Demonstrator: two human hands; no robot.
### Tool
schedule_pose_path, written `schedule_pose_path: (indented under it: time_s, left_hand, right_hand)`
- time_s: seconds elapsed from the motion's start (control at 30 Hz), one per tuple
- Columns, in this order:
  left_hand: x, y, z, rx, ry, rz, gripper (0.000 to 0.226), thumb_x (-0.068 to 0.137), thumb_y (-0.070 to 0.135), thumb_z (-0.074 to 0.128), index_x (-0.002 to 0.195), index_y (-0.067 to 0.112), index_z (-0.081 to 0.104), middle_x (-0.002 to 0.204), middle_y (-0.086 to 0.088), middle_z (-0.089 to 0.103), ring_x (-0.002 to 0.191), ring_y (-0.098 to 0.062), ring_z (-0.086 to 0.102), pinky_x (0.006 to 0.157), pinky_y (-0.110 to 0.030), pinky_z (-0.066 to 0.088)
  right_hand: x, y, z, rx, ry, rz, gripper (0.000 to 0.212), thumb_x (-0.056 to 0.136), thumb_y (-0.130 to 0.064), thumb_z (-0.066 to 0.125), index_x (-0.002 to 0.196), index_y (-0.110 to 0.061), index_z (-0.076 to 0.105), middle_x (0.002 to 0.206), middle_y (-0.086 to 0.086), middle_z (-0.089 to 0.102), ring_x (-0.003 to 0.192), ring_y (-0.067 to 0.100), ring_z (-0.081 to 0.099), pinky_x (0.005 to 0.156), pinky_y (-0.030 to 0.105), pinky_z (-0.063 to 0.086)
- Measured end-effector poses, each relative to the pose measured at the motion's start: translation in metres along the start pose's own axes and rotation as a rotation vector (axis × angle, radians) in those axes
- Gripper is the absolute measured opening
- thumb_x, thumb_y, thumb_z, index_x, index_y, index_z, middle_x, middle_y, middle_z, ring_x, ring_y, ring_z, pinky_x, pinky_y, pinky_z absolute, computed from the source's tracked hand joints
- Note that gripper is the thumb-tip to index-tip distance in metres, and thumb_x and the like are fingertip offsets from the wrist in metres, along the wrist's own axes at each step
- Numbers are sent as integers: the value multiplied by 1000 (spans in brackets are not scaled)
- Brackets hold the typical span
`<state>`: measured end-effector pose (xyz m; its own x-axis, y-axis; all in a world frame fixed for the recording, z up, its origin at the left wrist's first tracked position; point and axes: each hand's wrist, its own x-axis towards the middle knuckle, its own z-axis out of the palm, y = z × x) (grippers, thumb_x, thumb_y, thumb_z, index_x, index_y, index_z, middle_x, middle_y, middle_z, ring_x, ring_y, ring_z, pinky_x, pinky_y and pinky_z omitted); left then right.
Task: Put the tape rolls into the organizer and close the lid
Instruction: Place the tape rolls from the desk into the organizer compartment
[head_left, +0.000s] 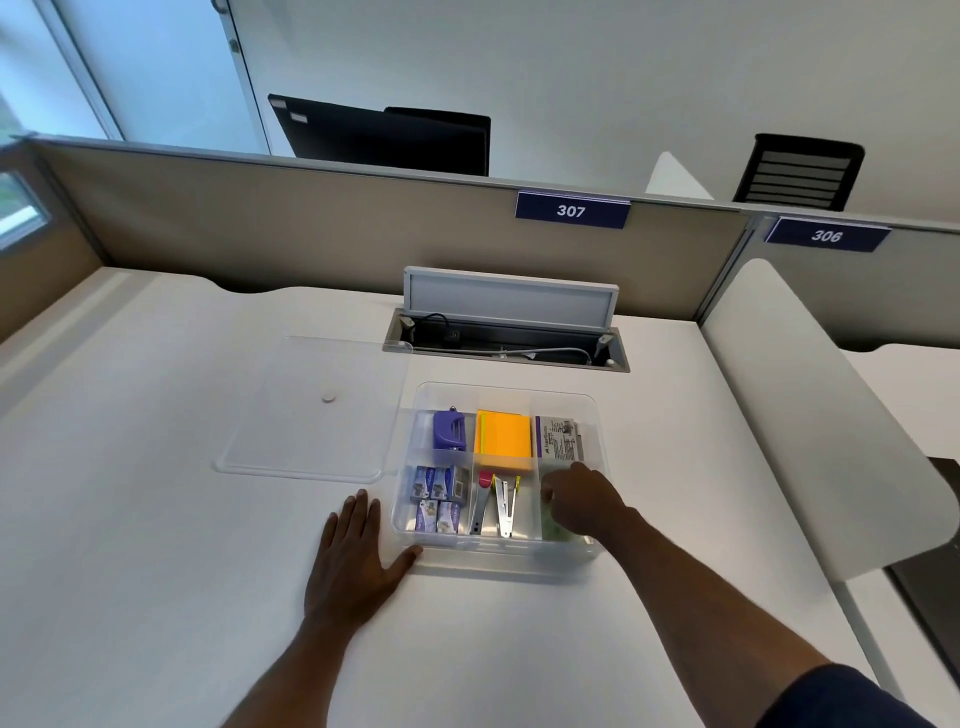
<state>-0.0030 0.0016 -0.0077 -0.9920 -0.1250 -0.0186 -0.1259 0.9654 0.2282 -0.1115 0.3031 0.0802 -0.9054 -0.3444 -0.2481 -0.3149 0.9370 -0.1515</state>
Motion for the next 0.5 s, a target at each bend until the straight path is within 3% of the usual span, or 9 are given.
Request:
schedule_pose_path:
  time_s: [0.27, 0.4, 0.5]
  left_hand:
    - [-1, 1, 0, -1, 0, 3, 99, 78, 81, 19, 145, 10, 28, 157, -11, 22, 147, -22, 15, 120, -39, 10]
    - [-2, 1, -1, -5, 5, 13, 99, 78, 80, 20, 145, 9, 28, 157, -12, 22, 147, -24, 15, 120, -39, 11]
    - [-2, 2, -2, -6, 5, 14, 99, 78, 80, 20, 145, 8, 27, 157, -12, 22, 147, -23, 15, 120, -39, 11]
  right_hand:
    - [2, -6, -3, 196, 139, 111, 21, 85, -12, 56, 103, -8, 67, 116, 14, 68, 108, 31, 62, 95, 40, 53]
    - [0, -4, -8, 212, 283, 211, 17, 83, -7, 52, 95, -3, 64, 105, 18, 70, 93, 34, 66, 81, 37, 56]
    - [-1, -1, -10, 218, 241, 300, 20, 84, -11, 51, 99, -2, 61, 104, 20, 68, 92, 37, 67, 75, 36, 55]
